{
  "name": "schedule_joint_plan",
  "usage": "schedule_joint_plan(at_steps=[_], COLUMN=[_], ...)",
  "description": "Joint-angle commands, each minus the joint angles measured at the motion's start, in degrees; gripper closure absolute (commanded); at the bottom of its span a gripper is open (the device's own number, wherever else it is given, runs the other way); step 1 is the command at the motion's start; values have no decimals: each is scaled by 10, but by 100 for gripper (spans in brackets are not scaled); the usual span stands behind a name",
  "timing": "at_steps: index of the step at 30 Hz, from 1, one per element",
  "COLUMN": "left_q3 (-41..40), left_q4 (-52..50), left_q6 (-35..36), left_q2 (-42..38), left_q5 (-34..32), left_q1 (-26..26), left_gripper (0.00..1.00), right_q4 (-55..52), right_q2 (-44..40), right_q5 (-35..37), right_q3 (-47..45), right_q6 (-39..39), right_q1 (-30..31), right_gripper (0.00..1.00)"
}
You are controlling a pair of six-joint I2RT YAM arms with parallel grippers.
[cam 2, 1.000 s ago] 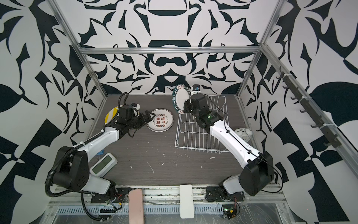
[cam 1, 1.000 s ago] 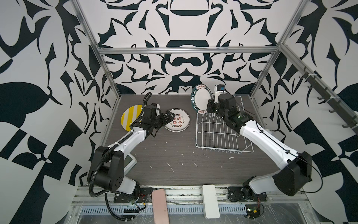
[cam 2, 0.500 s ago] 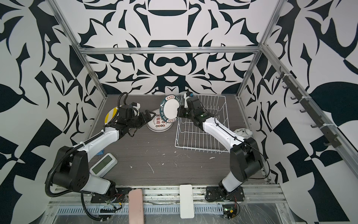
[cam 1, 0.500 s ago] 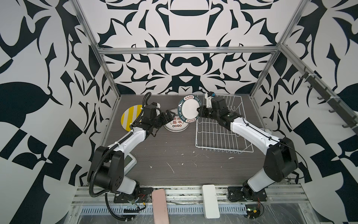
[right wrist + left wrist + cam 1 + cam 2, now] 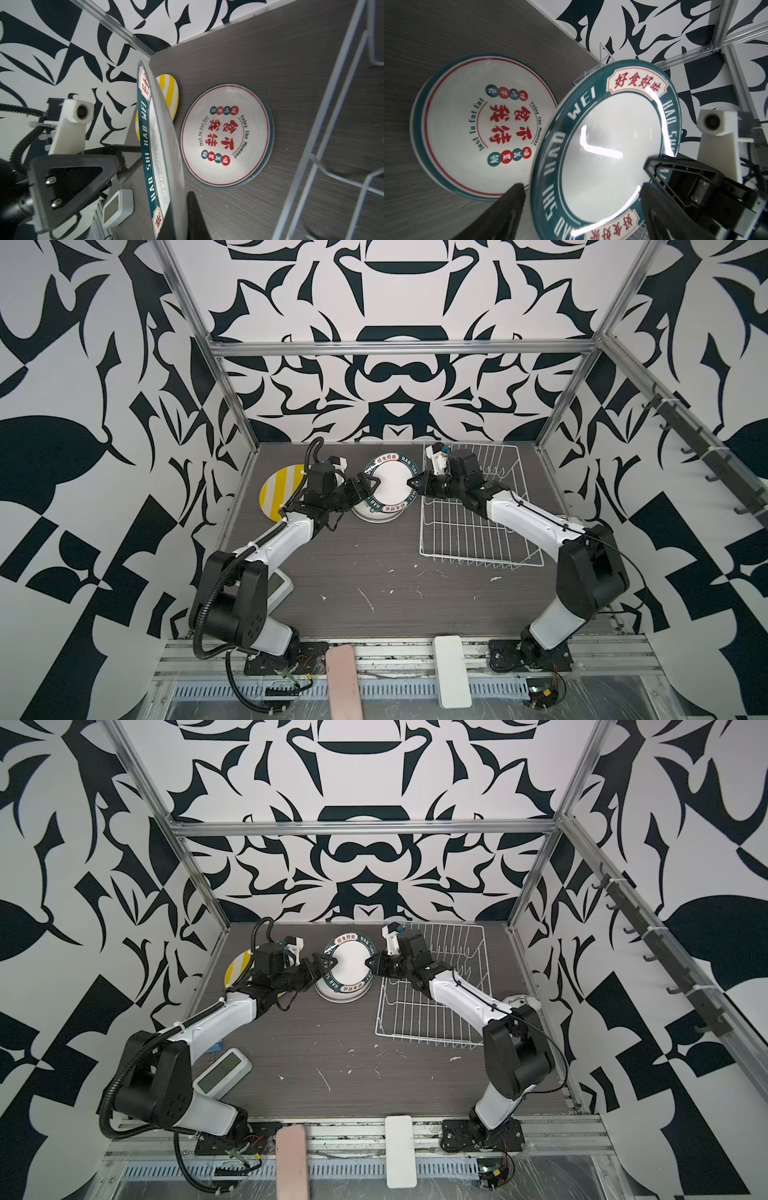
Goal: Unload the plates from the dish rack
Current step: Place the plate among the plates.
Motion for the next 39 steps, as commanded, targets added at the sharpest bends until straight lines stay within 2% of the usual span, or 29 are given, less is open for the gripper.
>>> schedule_joint_plan(at_steps=[1,4,5,13,26,39], left_q3=[-8,-11,-11,-11,-14,-18], left_q4=[23,24,26,36,45,52], left_q6=[-10,-10,-11,-20,-24,-24], left_q2=[7,7,7,11,12,7], left_q5=[19,18,19,29,36,36], left_q1=[0,1,3,8,11,13], left_gripper=[11,14,20,42,64,79], right_q4=[54,59,62,65,65,62], right_q2=[-5,2,4,12,13,18], right_q5=[-65,-82,-88,-101,-118,-136], right_q3=[13,14,14,13,17,26], right_q6=[27,40,44,56,56,63], right_q1=[-9,-15,-18,-25,-33,-39], right_gripper=[100,100,100,100,100,100])
